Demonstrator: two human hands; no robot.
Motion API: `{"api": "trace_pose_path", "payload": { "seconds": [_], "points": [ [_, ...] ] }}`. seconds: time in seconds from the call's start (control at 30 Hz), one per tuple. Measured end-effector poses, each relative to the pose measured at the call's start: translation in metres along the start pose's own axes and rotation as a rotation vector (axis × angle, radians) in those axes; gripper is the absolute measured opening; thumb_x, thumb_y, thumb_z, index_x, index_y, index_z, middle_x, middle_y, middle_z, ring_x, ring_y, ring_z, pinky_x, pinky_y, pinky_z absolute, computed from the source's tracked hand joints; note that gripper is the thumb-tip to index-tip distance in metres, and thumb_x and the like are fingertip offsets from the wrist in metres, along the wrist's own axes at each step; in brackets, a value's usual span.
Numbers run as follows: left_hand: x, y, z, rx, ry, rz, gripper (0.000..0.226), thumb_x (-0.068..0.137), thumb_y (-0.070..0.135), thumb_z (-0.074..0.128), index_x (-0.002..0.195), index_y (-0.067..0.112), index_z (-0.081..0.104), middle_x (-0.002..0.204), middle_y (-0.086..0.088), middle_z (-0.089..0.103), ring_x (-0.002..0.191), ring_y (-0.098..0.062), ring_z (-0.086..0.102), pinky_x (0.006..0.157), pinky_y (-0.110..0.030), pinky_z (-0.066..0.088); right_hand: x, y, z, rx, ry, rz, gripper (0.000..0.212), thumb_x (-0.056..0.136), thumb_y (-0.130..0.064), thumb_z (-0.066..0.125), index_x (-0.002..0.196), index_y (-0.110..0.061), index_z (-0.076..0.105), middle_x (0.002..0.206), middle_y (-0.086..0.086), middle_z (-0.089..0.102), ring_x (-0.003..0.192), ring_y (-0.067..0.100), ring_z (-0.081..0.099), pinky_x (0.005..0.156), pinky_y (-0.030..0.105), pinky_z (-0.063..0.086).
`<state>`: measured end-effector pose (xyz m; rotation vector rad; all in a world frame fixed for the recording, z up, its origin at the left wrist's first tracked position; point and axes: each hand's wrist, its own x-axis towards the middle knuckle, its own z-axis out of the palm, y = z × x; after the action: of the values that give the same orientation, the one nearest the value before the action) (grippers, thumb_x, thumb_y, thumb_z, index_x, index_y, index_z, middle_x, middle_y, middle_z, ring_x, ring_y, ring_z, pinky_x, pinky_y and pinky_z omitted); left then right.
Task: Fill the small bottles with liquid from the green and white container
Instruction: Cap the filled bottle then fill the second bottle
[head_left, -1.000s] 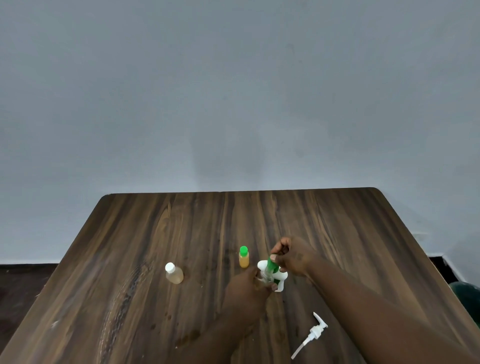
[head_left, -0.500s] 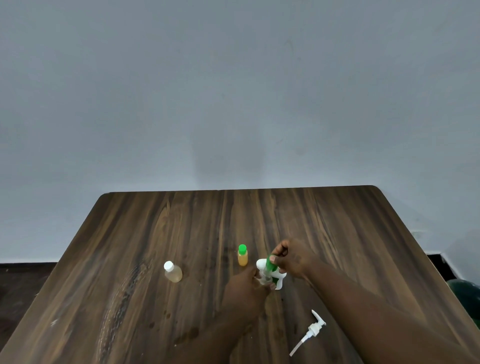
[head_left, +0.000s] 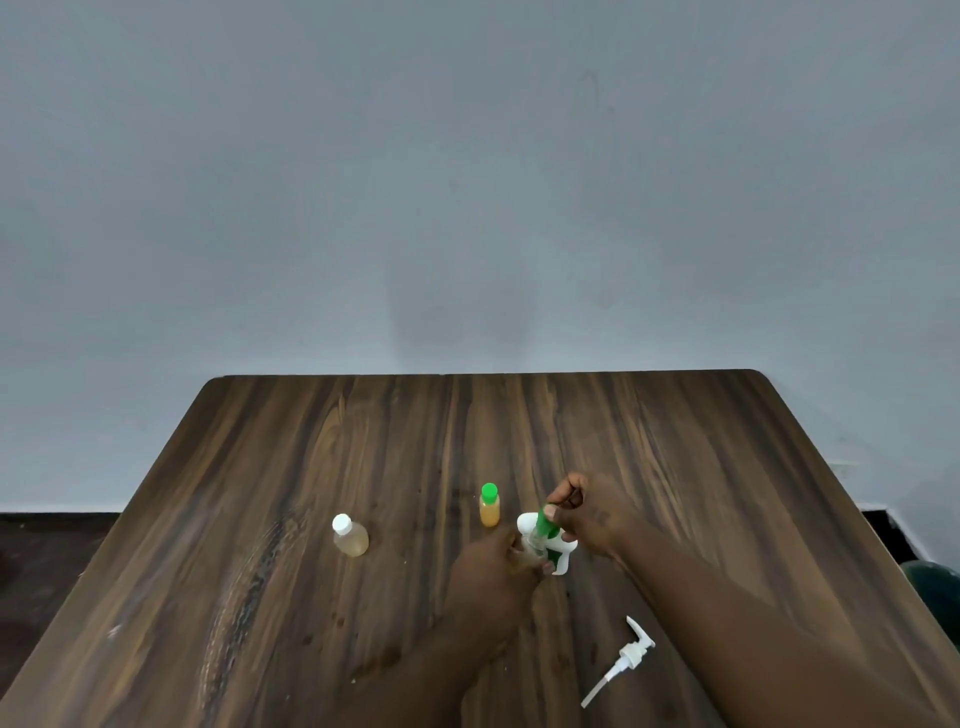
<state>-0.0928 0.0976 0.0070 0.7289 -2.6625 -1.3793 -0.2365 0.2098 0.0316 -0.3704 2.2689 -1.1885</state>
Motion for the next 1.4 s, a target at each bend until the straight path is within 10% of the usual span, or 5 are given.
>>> {"api": "trace_pose_path", "payload": {
  "seconds": [0.63,0.87,1.07,1.27,1.4],
  "points": [
    [-0.001,-0.001,-0.003,-0.035,-0.013,-0.008,0.031,0.082,0.054,0.067,0.096,0.027,0.067,0.085,0.009,0.072,0.078,-0.003,0.066,0.07,-0.028,0.052,-0.003,0.003,0.001,-0.064,0.041,-0.012,0.009,0.085,-0.002,0.072,0.084,-0.002,0.063,0.086,0.021,0.069,0.053,0.011,0.063,0.049,0.022,0.051],
    [-0.003,0.002,-0.003,-0.038,-0.017,0.009,0.023,0.084,0.046,0.072,0.1,0.03,0.068,0.086,0.015,0.071,0.079,0.004,0.064,0.06,-0.009,0.039,-0.006,0.001,0.0,0.005,0.012,-0.02,0.011,0.085,0.006,0.069,0.083,0.001,0.059,0.081,0.021,0.062,0.043,0.001,0.057,0.044,0.018,0.048],
    [-0.004,0.004,-0.004,-0.023,-0.007,0.034,0.024,0.085,0.049,0.071,0.098,0.029,0.067,0.084,0.016,0.071,0.079,0.003,0.064,0.061,-0.011,0.041,-0.002,0.002,0.0,-0.026,0.023,-0.05,0.011,0.084,0.001,0.071,0.08,-0.002,0.062,0.082,0.019,0.067,0.07,0.021,0.062,0.058,0.033,0.057],
    [-0.005,0.005,-0.007,-0.074,-0.032,0.056,0.01,0.086,0.043,0.073,0.09,0.042,0.065,0.084,0.031,0.068,0.081,0.012,0.063,0.064,-0.009,0.042,-0.003,0.006,0.0,0.088,-0.053,-0.034,0.008,0.088,-0.017,0.07,0.089,-0.01,0.067,0.085,0.004,0.071,0.078,0.012,0.063,0.073,0.03,0.053],
    [-0.003,0.003,-0.005,-0.037,-0.009,0.082,0.025,0.083,0.051,0.072,0.1,0.034,0.066,0.082,0.025,0.068,0.08,0.011,0.062,0.06,-0.008,0.04,-0.008,0.008,0.019,0.254,-0.048,0.021,0.051,0.079,-0.062,0.068,0.087,-0.012,0.063,0.073,0.003,0.063,0.073,0.016,0.059,0.071,0.038,0.052]
  ]
}}
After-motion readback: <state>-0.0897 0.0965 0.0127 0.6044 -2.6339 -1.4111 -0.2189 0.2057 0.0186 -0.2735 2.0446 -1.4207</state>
